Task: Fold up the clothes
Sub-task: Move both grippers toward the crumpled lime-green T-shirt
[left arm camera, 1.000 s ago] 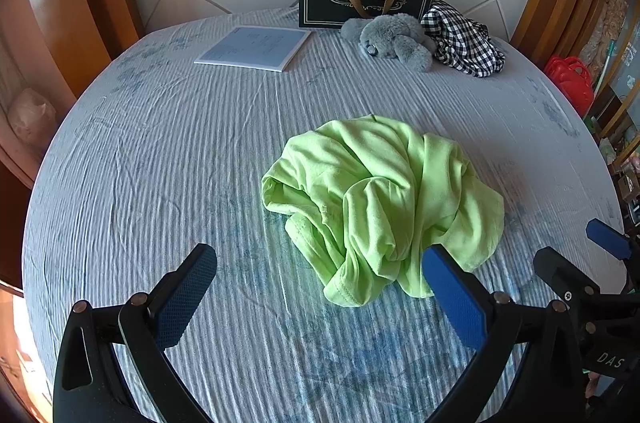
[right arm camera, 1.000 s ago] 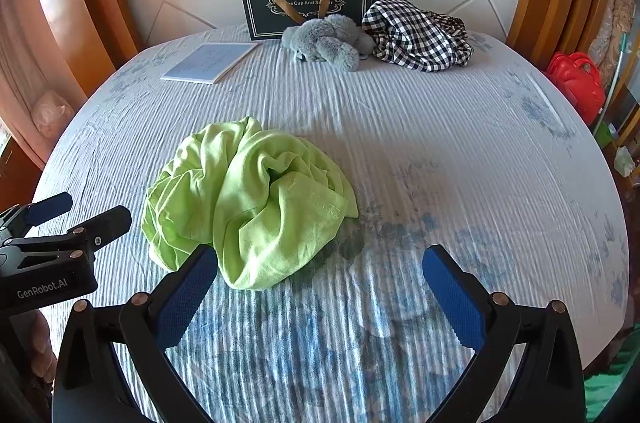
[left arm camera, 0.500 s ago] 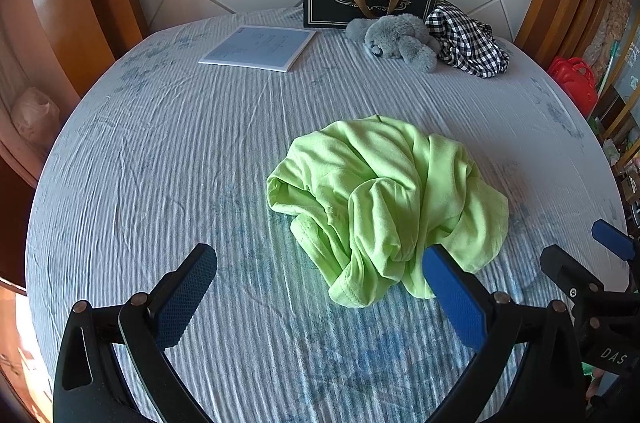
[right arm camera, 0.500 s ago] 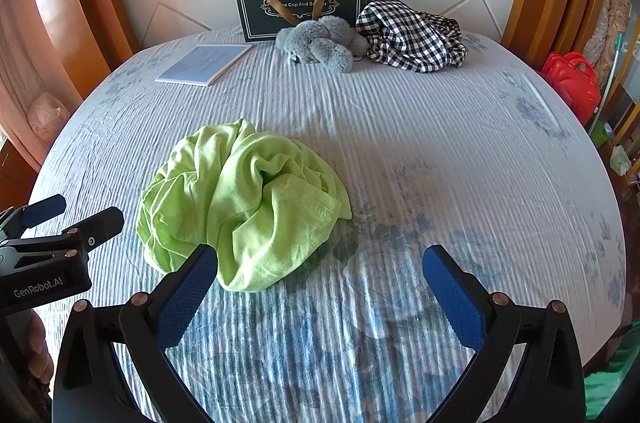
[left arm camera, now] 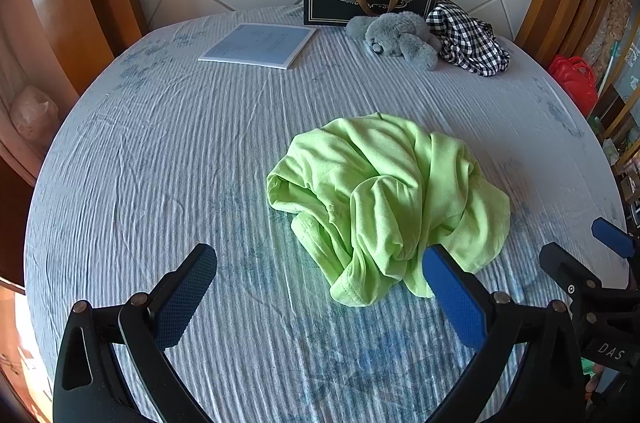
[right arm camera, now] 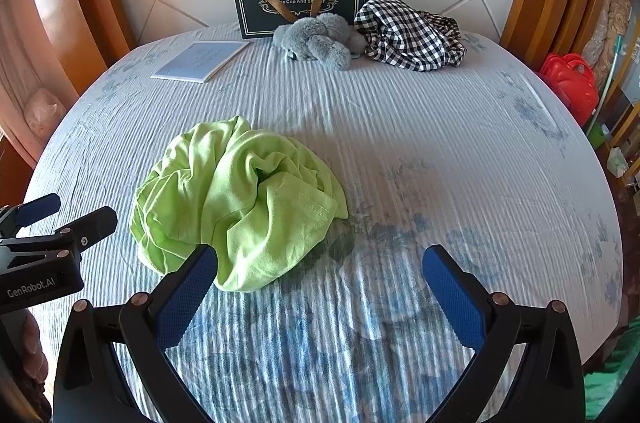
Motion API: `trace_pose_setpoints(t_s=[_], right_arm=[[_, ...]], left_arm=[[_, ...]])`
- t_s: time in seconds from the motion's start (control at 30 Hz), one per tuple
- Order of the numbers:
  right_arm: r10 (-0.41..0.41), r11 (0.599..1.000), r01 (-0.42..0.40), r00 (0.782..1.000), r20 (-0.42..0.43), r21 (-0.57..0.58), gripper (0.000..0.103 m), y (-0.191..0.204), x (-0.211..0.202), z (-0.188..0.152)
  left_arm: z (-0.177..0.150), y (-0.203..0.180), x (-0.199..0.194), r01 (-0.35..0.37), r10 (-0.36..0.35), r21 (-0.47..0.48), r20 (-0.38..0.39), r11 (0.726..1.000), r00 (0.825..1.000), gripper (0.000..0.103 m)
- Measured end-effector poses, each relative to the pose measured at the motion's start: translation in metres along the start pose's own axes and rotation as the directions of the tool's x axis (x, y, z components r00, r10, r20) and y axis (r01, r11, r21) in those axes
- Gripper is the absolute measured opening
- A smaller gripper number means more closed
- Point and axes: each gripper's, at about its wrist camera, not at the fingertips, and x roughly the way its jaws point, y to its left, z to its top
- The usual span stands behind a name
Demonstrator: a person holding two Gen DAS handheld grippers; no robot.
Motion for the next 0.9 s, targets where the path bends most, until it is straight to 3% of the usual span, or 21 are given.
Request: trace_pose_setpoints(t_s=[0.27, 0.57, 0.9], right_arm=[[0.03, 0.999, -0.03, 0.999, -0.009, 0.013, 0.103, -0.006, 0.009, 0.001], [0.094, 0.996, -0.093, 0.993, -0.077, 0.017, 0.103, 0.0, 0.041, 0.003], [0.108, 0.994, -0.108, 0.987, -0.121, 0.006, 0.102, 0.016, 0.069, 0.002]], left_arm=[[0.001, 0.006, 0.013, 0.001, -0.002, -0.01, -0.025, 1.0, 1.0, 0.103], [0.008, 0.004, 0.041, 0.07, -0.069, 0.034, -0.027, 0.997, 0.997, 0.103], [0.008, -0.001, 0.068, 0.066, -0.062, 0.089, -0.04, 0.994, 0.997, 0.099]])
